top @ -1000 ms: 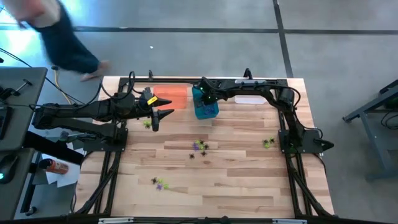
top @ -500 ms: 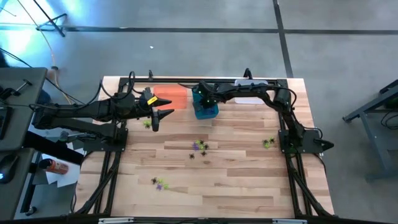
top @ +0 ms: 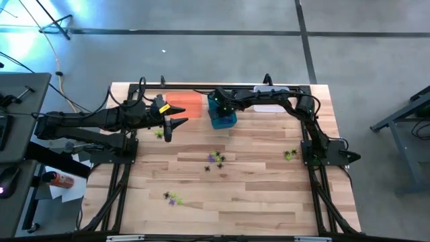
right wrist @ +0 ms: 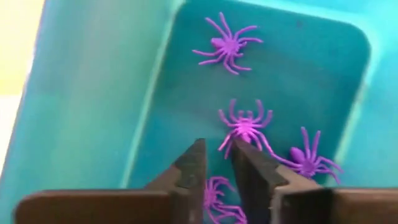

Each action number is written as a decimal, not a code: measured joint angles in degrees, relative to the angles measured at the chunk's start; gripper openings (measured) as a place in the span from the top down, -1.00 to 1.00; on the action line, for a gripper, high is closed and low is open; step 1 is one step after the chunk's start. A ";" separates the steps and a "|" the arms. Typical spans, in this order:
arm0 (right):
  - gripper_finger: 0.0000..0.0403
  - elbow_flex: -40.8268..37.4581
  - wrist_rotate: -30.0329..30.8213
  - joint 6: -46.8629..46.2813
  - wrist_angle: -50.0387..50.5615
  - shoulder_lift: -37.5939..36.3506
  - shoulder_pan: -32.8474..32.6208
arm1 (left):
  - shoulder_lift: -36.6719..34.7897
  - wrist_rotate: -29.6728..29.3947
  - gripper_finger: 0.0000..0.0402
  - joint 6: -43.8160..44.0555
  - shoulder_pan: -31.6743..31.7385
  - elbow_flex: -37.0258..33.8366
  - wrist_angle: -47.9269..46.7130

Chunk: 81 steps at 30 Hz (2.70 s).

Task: Sort Halloween decoration
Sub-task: Put the purple spider toy into the blue bin

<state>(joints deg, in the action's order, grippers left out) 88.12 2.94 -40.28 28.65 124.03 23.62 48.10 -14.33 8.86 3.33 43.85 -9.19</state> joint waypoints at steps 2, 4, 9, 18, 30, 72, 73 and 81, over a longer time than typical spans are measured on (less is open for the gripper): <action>0.42 0.02 -0.14 0.44 -0.09 -0.04 -0.04 | 0.00 0.00 0.09 0.00 0.00 0.01 0.00; 0.29 0.04 -0.17 1.28 -0.10 -0.04 -0.04 | 0.00 0.00 0.09 0.00 0.00 0.01 0.00; 0.07 0.02 -0.14 1.77 -0.13 -0.45 -0.04 | 0.00 0.00 0.09 -0.01 0.00 0.00 -0.01; 0.04 -0.02 -0.07 4.77 -0.32 -4.67 0.99 | 0.00 0.00 0.09 -0.02 0.00 -0.02 -0.03; 0.04 0.00 0.22 13.67 1.12 -16.80 -1.07 | 0.00 0.00 0.09 -0.02 0.00 -0.02 -0.02; 0.04 -32.81 8.87 14.68 -22.05 -49.46 -27.10 | 19.34 12.00 0.09 13.70 -21.21 16.12 -37.41; 0.04 -32.81 8.85 12.96 -22.36 -49.46 -27.11 | 20.25 12.69 0.09 15.69 -23.97 15.98 -39.54; 0.04 -32.81 11.55 2.09 -23.65 -49.46 -27.93 | 22.92 1.94 0.09 24.07 -47.12 6.34 -26.66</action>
<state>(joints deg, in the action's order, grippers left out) 55.31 14.49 -38.19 5.00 74.56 -4.32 71.02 -12.38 32.93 -43.79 50.19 -35.85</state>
